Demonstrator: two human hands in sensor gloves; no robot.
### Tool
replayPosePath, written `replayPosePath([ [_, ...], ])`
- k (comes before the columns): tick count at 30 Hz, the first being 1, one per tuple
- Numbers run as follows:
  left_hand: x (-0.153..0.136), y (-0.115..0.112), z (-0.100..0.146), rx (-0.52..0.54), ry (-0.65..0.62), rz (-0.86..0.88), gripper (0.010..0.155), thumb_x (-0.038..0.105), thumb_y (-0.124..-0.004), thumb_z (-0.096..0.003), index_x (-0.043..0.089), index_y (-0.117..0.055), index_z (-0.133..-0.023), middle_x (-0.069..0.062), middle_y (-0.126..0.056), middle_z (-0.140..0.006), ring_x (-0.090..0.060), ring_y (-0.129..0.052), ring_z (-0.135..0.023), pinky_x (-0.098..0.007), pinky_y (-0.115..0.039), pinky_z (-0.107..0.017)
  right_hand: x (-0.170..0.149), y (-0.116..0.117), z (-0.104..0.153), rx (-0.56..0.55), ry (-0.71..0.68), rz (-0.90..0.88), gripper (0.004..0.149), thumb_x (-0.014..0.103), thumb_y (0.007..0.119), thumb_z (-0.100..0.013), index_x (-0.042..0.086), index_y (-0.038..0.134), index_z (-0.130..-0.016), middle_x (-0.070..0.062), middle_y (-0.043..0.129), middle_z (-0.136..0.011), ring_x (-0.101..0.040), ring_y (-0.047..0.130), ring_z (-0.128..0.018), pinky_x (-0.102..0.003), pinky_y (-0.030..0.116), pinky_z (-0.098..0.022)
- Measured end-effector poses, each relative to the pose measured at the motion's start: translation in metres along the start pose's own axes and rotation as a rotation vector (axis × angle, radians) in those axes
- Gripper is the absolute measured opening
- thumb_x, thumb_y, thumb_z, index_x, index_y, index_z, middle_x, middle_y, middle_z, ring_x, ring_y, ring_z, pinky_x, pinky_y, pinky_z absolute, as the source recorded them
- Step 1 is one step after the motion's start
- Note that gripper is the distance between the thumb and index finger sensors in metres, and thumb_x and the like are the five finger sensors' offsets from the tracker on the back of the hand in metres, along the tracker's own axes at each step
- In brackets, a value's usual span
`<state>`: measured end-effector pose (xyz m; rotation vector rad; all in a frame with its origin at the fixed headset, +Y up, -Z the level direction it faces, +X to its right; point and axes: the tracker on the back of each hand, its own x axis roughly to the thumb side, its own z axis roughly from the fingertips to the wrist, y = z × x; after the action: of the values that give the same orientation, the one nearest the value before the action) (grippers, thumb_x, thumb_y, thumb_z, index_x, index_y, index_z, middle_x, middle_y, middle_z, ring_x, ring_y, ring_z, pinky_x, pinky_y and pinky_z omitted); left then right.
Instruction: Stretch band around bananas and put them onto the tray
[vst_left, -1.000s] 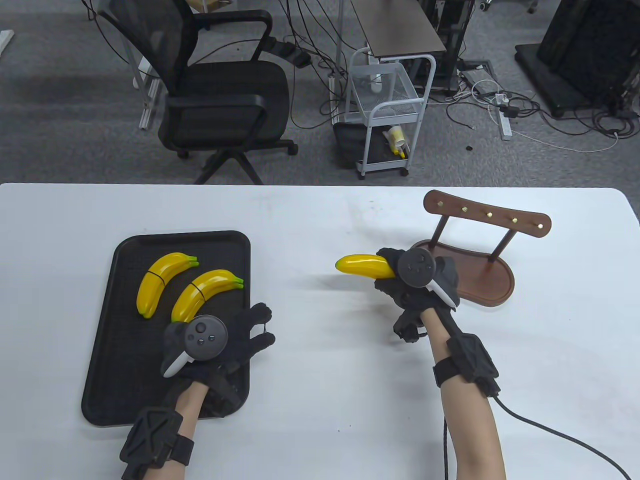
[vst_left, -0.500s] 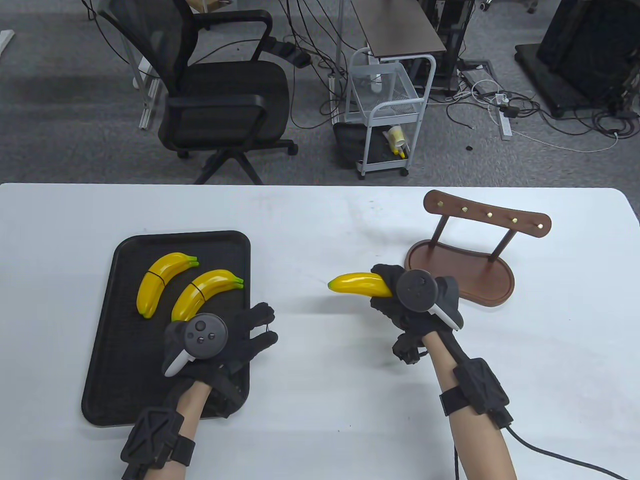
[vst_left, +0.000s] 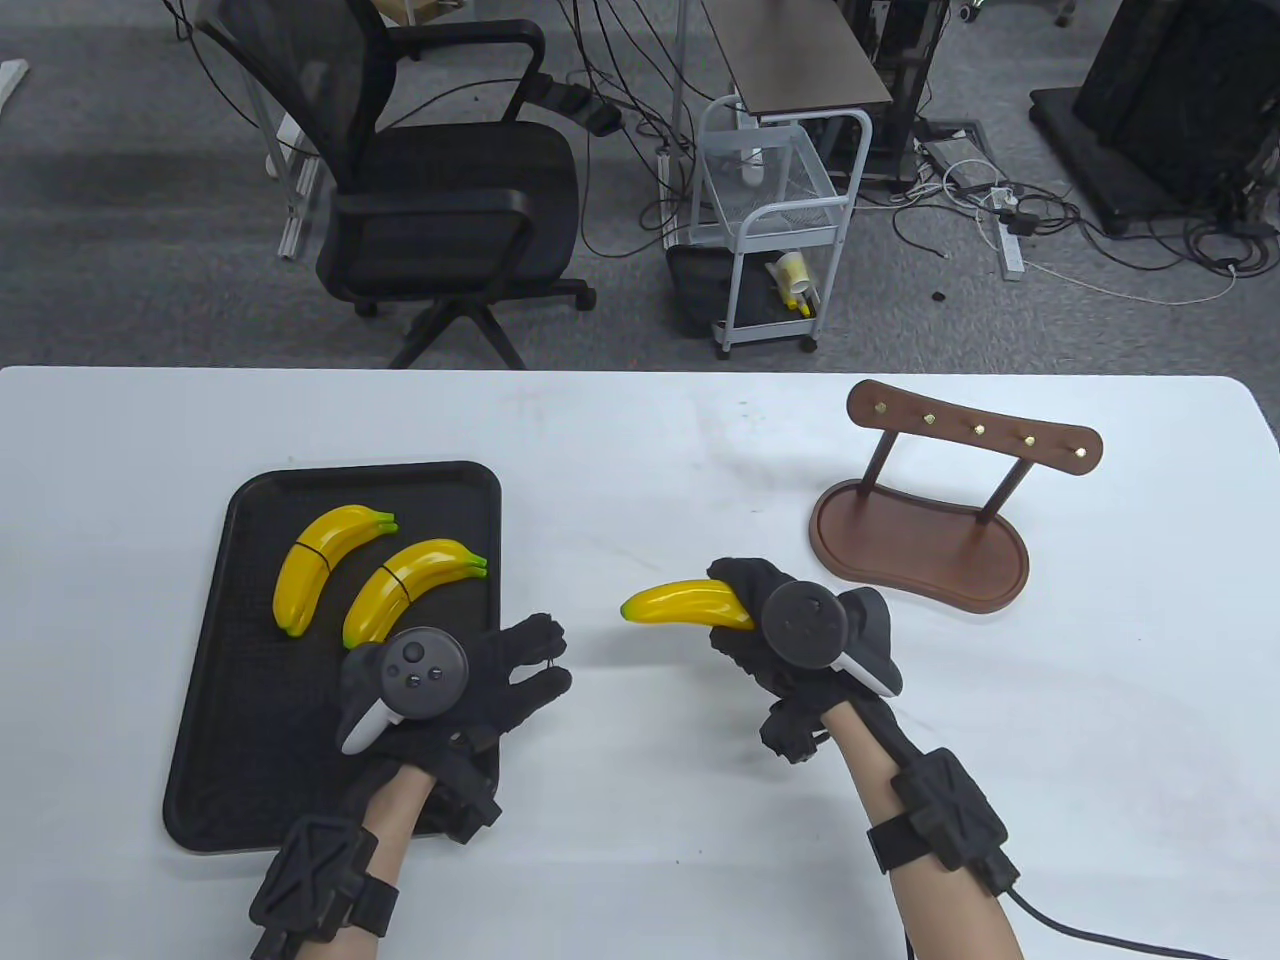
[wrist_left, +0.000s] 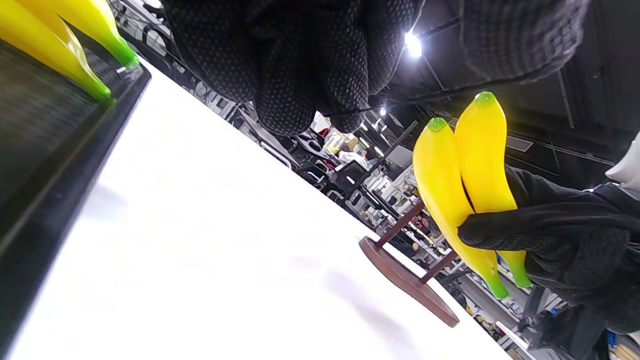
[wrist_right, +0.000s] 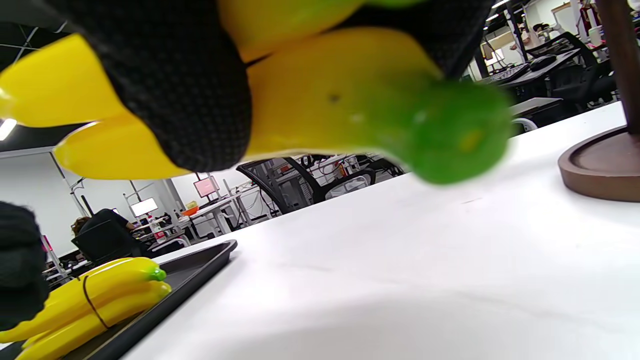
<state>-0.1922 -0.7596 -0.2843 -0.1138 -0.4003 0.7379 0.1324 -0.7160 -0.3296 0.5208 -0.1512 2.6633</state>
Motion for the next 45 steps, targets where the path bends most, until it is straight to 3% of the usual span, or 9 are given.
replayPosePath([
  [13, 0.002, -0.007, -0.003, -0.020, 0.005, 0.151, 0.074, 0.063, -0.065, -0.0540, 0.011, -0.065, -0.107, -0.008, -0.088, -0.100, -0.032, -0.093, -0.090, -0.051, -0.072, -0.072, 0.029, 0.016, 0.002, 0.047, -0.114, 0.000, 0.068, 0.033, 0.095, -0.043, 0.018, 0.062, -0.102, -0.009, 0.075, -0.102, -0.036, 0.088, -0.082, -0.048, 0.080, -0.058],
  [24, 0.006, -0.012, -0.006, -0.071, 0.000, 0.150, 0.080, 0.066, -0.063, -0.0550, 0.006, -0.063, -0.109, -0.011, -0.089, -0.099, -0.035, -0.095, -0.086, -0.053, -0.074, -0.070, 0.047, 0.024, 0.006, 0.062, -0.185, 0.075, 0.069, 0.032, 0.095, -0.043, 0.018, 0.062, -0.101, -0.009, 0.075, -0.102, -0.036, 0.088, -0.082, -0.048, 0.080, -0.058],
  [45, 0.009, -0.022, -0.006, -0.173, 0.043, 0.304, 0.083, 0.064, -0.066, -0.0596, 0.000, -0.056, -0.113, -0.021, -0.080, -0.107, -0.043, -0.089, -0.091, -0.058, -0.069, -0.071, 0.076, 0.036, 0.017, 0.049, -0.311, 0.136, 0.069, 0.029, 0.095, -0.043, 0.014, 0.063, -0.101, -0.013, 0.074, -0.102, -0.034, 0.087, -0.084, -0.046, 0.081, -0.060],
])
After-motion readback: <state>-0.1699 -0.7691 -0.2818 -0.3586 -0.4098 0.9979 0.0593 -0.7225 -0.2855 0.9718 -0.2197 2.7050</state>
